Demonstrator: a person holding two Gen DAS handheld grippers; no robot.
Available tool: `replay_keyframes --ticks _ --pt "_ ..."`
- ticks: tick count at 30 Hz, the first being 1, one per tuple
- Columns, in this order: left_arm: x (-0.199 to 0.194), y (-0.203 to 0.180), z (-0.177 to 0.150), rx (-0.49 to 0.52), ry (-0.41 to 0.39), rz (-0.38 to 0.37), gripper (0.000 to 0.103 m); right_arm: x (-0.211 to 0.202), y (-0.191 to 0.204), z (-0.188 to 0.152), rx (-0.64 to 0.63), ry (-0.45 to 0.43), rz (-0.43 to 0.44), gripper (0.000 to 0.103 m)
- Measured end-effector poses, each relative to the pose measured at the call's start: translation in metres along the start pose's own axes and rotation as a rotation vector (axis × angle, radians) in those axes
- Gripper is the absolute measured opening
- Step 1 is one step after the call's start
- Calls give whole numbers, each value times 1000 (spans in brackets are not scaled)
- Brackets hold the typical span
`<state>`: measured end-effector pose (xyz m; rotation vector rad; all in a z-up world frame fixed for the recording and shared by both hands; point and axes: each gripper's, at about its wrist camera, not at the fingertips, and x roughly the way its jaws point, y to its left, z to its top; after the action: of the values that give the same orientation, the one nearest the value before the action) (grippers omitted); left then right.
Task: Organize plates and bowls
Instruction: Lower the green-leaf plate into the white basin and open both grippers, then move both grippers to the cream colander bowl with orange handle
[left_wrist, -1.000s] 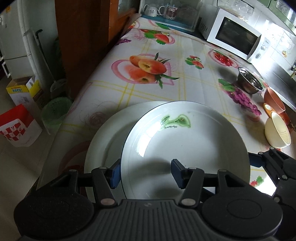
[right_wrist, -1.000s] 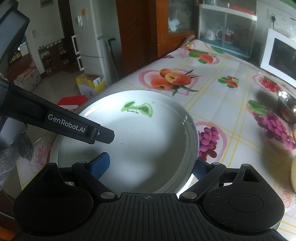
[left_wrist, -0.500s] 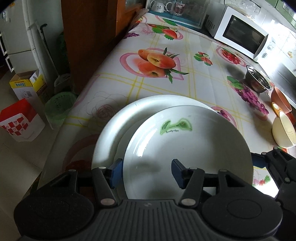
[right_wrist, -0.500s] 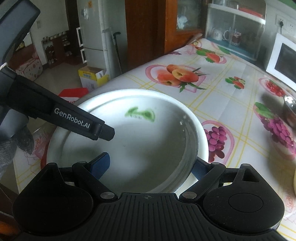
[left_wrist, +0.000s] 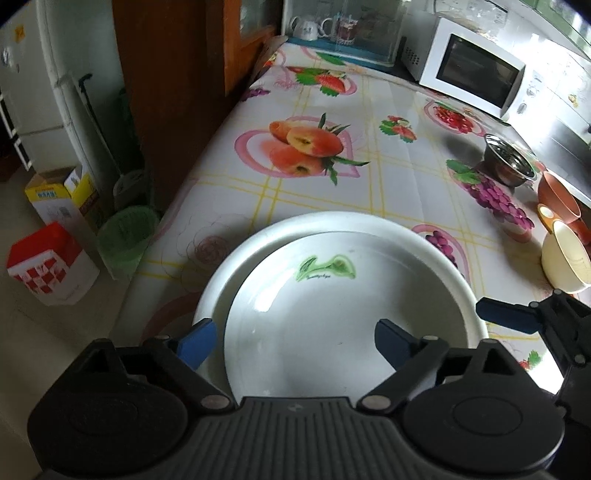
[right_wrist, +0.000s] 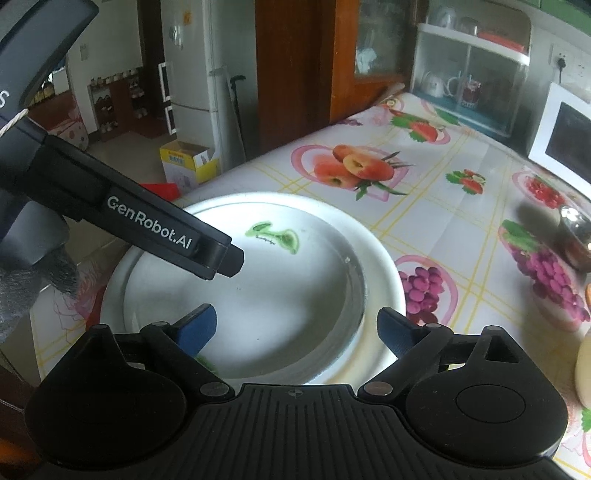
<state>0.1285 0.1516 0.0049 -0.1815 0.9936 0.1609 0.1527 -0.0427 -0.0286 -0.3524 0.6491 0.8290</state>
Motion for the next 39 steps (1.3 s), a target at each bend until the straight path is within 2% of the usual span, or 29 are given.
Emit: replay_keyframes --ticks 3,5,13,29,39 --pt "-4 -6 1 12 -12 -2 102 -6 -6 1 19 -6 -6 97" --pt "-9 -11 3 29 -27 0 103 -10 -11 1 32 -10 -13 97" --pt "-17 -33 11 59 -48 -25 103 -25 -31 -1 83 -23 -34 98" --pt "-9 -116 26 186 -43 -102 103 -54 -74 -14 131 -41 -127 99" --pt "6 -162 36 256 -27 -122 103 -65 -113 -27 191 -29 -190 99"
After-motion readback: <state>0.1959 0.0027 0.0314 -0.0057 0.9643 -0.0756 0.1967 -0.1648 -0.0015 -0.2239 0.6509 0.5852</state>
